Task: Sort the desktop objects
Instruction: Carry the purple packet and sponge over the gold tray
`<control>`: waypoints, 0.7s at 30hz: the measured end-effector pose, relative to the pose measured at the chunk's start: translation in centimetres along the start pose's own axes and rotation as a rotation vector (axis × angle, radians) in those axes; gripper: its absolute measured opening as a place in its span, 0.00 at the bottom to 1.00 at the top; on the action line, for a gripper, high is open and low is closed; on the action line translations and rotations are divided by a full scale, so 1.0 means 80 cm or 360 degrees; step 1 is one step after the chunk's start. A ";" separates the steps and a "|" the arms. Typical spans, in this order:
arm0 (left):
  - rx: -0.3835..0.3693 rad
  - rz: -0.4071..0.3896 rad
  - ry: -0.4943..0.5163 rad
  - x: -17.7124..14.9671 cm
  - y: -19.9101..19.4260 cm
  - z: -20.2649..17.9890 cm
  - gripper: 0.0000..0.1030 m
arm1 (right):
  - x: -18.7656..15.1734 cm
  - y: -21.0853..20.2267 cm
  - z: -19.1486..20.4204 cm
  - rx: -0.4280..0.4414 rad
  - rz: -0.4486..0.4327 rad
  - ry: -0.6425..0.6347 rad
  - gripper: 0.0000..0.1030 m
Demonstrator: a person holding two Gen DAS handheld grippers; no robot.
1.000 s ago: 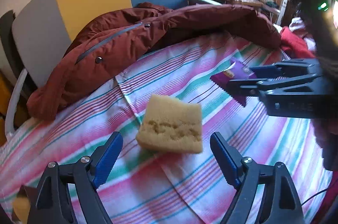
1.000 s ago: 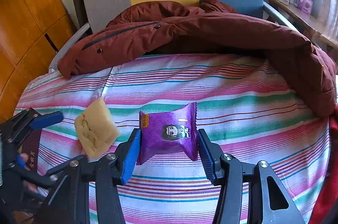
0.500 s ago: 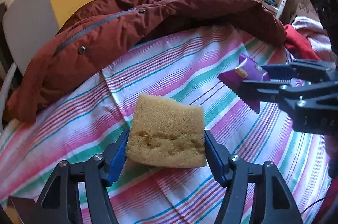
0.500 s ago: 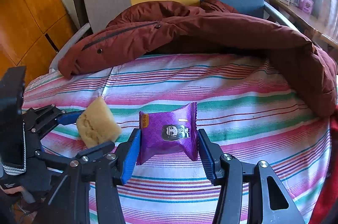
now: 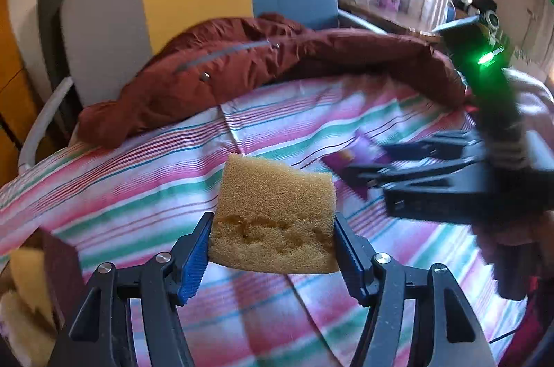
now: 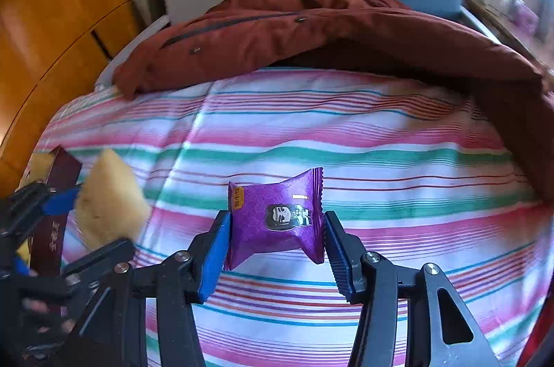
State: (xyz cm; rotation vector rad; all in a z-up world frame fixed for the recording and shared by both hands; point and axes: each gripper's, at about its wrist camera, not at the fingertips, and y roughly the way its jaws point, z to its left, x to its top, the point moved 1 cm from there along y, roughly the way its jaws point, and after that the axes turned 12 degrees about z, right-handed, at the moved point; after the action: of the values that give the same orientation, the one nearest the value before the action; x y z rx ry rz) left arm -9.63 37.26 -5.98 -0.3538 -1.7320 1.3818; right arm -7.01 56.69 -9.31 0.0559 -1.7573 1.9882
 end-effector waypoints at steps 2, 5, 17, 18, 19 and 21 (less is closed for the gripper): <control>0.0004 -0.0022 -0.0024 -0.005 -0.012 0.000 0.64 | -0.001 0.006 0.013 0.0005 0.0016 -0.0051 0.52; 0.0028 -0.0039 -0.0075 -0.019 -0.029 0.009 0.64 | -0.004 0.012 0.030 0.0004 0.0032 -0.0111 0.52; 0.0096 -0.0056 -0.0230 -0.075 -0.065 0.048 0.64 | -0.011 0.021 0.064 0.0043 0.0055 -0.0186 0.52; 0.0093 -0.0065 -0.0243 -0.080 -0.069 0.052 0.64 | -0.011 0.020 0.066 0.0054 0.0056 -0.0182 0.52; 0.0094 -0.0068 -0.0248 -0.081 -0.070 0.053 0.64 | -0.011 0.018 0.068 0.0065 0.0055 -0.0179 0.52; 0.0094 -0.0081 -0.0276 -0.089 -0.077 0.060 0.64 | -0.015 0.014 0.073 0.0064 0.0054 -0.0182 0.52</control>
State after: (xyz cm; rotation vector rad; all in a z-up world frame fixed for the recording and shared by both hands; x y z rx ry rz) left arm -7.41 27.19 -3.66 -0.1598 -1.8228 1.4590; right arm -8.01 50.73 -9.73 0.1570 -1.7998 2.0820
